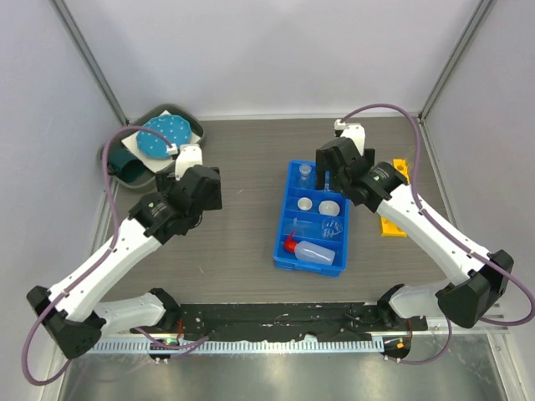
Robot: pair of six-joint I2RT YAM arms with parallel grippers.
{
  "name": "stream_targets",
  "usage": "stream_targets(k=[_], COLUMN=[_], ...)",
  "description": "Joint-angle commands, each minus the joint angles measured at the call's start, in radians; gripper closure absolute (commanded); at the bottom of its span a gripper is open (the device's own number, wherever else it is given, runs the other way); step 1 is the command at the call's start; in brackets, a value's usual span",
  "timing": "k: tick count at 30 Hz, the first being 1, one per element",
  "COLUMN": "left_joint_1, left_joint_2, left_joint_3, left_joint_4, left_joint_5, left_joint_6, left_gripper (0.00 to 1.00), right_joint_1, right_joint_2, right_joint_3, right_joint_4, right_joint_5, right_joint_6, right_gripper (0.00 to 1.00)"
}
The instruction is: Organize the chemistry lab equipment
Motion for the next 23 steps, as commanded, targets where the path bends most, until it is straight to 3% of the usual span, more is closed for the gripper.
stream_targets(k=[1,6,20,23], left_joint_1=[0.002,0.002,0.002,0.002], left_joint_2=[-0.123,-0.175,-0.259,-0.261], left_joint_3=[-0.051,-0.070,-0.096,-0.096], left_joint_4=[0.125,0.127,0.152,0.153], left_joint_5=[-0.072,-0.080,-0.069,-0.071], left_joint_6=[-0.034,-0.028,-0.005,-0.001], left_gripper=[0.00,0.00,0.00,0.00], right_joint_1=[-0.006,-0.006,-0.007,-0.007], right_joint_2=[-0.061,-0.065,-0.169,-0.163], right_joint_3=[-0.029,-0.046,-0.084,-0.083], right_joint_4=[0.058,0.075,0.187,0.187], right_joint_5=[0.146,0.189,0.131,0.187], right_joint_6=[0.004,0.002,-0.024,-0.012], right_gripper=[0.06,0.06,0.06,0.05])
